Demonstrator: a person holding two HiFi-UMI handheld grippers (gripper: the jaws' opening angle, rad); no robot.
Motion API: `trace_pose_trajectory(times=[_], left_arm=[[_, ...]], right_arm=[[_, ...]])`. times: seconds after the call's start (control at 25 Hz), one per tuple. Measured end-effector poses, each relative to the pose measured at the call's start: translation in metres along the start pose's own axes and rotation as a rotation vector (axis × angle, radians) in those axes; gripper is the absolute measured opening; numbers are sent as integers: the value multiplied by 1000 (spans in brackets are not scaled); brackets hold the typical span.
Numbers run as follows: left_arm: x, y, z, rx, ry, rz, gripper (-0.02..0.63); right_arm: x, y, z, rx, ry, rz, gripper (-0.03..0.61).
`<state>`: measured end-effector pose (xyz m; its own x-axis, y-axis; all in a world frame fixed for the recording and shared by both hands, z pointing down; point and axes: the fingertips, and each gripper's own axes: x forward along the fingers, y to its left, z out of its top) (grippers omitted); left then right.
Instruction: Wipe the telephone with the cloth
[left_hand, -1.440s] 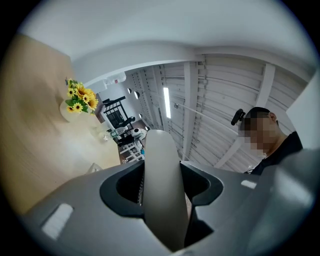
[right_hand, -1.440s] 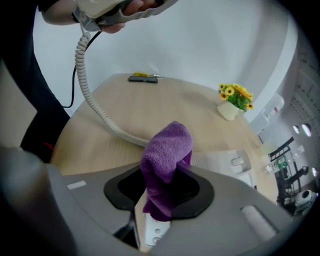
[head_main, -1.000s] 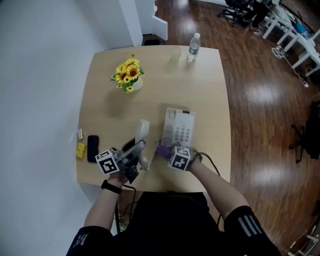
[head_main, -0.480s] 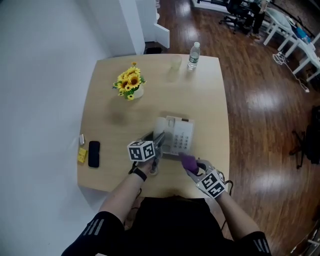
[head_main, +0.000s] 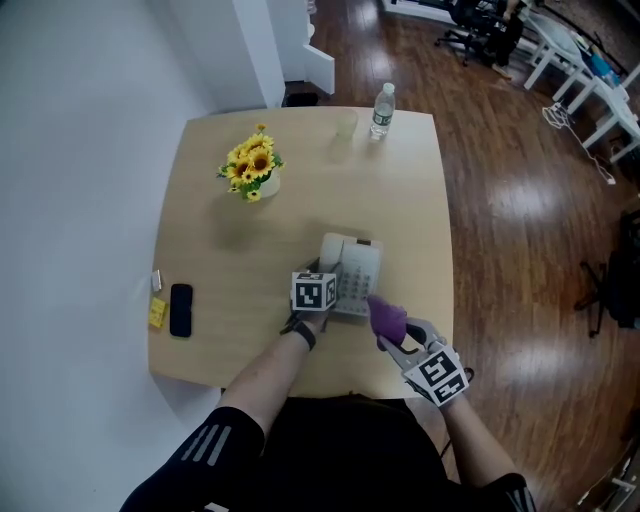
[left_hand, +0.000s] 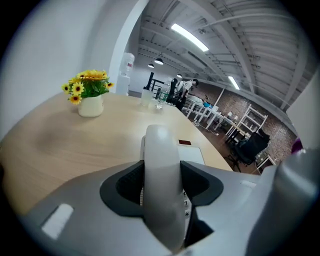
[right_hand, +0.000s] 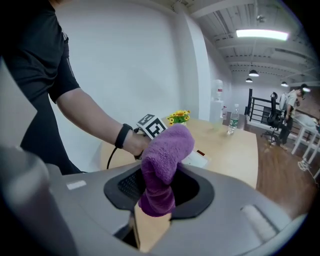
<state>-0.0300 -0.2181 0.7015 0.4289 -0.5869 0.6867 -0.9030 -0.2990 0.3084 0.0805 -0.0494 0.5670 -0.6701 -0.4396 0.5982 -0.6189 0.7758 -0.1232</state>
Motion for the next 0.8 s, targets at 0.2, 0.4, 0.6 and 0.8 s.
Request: trace_pose_trajectory(times=[0.2,0.4,0.6,0.8], left_arm=[[11,2,0,9,16,76,213],[16,0,-1,37,36,75,215],[15,-1,-7,24,59,48,213],[19,-4,-10,-4,69,8,213]], right_arm=[[-2,7,0,-8,2,21,138],[-1,11,2,-4,-4,28,138],[3,17,5,0,-9,32,138],[4,23,3,7,-11,31,138]])
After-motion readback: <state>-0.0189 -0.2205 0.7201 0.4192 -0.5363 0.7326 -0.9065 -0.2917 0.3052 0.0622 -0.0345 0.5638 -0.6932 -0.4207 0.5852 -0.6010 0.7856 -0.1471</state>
